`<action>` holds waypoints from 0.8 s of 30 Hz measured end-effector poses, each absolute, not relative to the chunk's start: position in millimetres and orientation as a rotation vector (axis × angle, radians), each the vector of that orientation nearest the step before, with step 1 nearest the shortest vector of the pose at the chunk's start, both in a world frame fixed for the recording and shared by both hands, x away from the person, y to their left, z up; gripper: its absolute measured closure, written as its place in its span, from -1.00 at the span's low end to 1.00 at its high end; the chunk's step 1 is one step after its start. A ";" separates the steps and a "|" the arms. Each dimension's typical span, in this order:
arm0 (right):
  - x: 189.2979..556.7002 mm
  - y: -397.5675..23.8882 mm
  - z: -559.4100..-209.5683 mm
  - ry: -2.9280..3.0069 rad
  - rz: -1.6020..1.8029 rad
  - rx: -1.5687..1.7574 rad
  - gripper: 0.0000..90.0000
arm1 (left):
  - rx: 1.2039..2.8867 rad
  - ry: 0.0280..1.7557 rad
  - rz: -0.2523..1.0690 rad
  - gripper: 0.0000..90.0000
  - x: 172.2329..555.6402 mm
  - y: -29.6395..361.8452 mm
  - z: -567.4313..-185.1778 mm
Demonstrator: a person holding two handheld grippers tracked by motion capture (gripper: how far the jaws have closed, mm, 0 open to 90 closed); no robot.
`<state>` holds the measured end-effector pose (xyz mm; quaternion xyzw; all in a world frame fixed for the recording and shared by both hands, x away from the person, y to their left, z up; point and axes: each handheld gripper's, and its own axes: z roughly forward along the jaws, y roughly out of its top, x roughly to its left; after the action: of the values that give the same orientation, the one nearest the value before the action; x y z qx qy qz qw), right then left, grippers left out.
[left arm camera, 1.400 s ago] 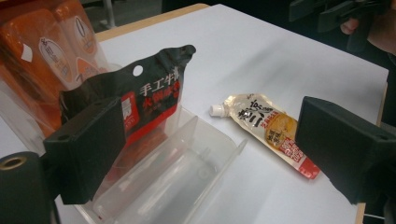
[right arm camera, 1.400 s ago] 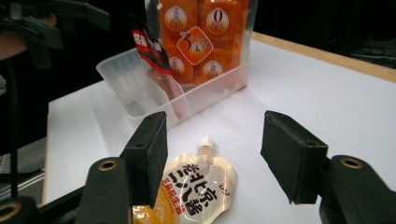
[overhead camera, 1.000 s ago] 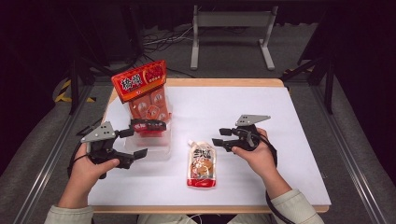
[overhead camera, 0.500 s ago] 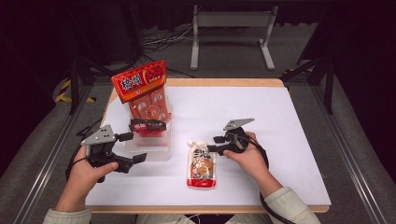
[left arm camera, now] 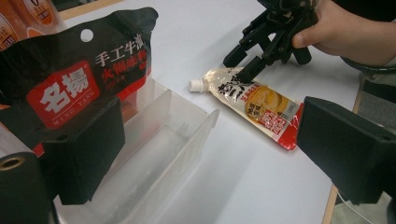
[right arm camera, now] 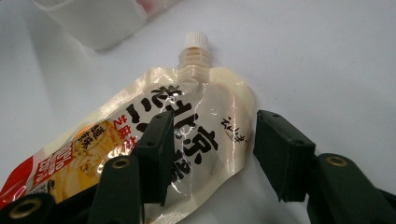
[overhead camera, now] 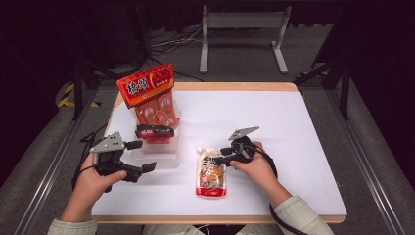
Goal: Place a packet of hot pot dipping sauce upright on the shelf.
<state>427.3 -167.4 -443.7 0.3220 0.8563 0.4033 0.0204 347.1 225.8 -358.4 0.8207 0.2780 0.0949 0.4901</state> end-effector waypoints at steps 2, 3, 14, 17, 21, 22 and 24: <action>426.9 -167.2 -444.0 2.653 1.252 0.994 0.08 | 1.998 0.672 0.232 -0.81 347.5 225.5 -358.6; 426.5 -166.8 -444.3 2.650 1.252 0.992 0.08 | 1.994 0.676 0.232 -0.81 347.3 224.8 -358.8; 414.8 -158.7 -445.1 2.595 1.166 0.941 0.61 | 1.998 0.681 0.214 -0.81 350.4 223.2 -362.1; 413.6 -158.4 -445.5 2.622 1.182 0.941 0.85 | 1.996 0.695 0.215 -0.81 352.2 224.3 -364.1; 413.2 -157.7 -444.7 2.641 1.185 0.927 0.95 | 1.992 0.697 0.215 -0.81 353.2 225.1 -364.8; 413.4 -157.8 -443.8 2.646 1.186 0.927 0.96 | 1.987 0.694 0.212 -0.81 353.4 224.6 -365.0; 413.4 -159.1 -441.6 2.649 1.194 0.921 0.96 | 1.985 0.699 0.199 -0.81 353.1 223.1 -365.7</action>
<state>413.4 -159.1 -441.6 0.3020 0.8681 0.3912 0.0466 353.1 223.1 -365.7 0.8177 0.2881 0.0820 0.4915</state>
